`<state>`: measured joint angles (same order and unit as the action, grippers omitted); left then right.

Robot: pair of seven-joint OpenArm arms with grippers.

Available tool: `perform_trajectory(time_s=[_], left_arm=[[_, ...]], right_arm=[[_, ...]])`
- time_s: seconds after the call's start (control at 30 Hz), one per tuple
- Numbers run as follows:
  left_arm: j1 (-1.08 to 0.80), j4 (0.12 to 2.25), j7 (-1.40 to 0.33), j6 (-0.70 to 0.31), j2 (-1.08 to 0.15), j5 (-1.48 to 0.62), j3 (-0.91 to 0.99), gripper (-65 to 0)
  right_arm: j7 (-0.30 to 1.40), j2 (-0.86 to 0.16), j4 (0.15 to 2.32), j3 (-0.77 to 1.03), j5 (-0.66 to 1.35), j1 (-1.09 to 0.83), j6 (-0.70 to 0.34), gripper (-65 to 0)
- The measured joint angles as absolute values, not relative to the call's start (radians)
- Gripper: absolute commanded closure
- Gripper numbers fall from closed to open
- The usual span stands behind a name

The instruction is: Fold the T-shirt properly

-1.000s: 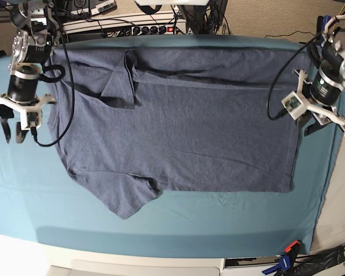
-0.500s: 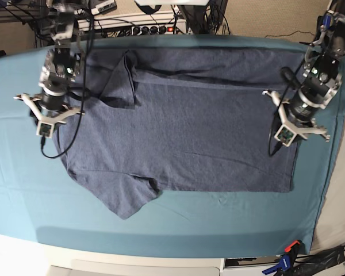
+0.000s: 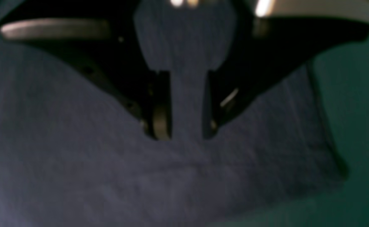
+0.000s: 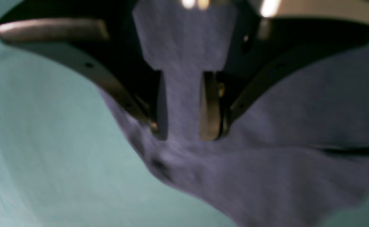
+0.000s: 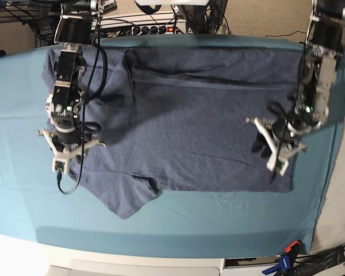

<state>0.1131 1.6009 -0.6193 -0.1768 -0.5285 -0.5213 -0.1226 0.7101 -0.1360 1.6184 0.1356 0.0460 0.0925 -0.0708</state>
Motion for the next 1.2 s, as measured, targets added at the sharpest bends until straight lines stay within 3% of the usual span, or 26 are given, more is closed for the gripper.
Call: perform_trajectory(time_s=[0.17, 0.4, 0.57, 0.8, 0.93, 1.2], left_arm=[[0.234, 1.497, -0.628, -0.189, -0.510, -0.573, -0.123, -18.9], [0.427, 1.203, -0.654, -0.194, -0.496, -0.637, -0.122, -18.9], [0.584, 0.954, -0.705, -0.273, -0.479, -0.722, -0.116, -18.9], [0.749, 0.719, -0.756, -0.300, -0.445, -0.771, -0.035, -19.1], [0.784, 0.557, -0.780, -0.341, -0.438, -0.771, 0.021, -26.0], [0.782, 0.437, -0.778, -0.356, -0.437, -0.738, 0.118, -26.3]], right_arm=[[0.707, -0.155, 1.618, 0.131, 0.132, 0.158, -0.208, -18.5], [0.684, -0.297, 1.599, 0.109, 0.137, 0.247, -0.208, -18.5], [0.647, -0.350, 1.377, 0.109, 0.138, 0.390, -0.273, -18.5], [0.650, -0.331, 1.065, 0.108, 0.174, 0.607, -0.412, -18.5], [0.646, -0.314, 1.025, 0.067, 0.170, 0.657, -0.416, -18.5], [0.646, -0.224, 1.019, -0.147, 0.043, 0.656, -0.415, -18.5]])
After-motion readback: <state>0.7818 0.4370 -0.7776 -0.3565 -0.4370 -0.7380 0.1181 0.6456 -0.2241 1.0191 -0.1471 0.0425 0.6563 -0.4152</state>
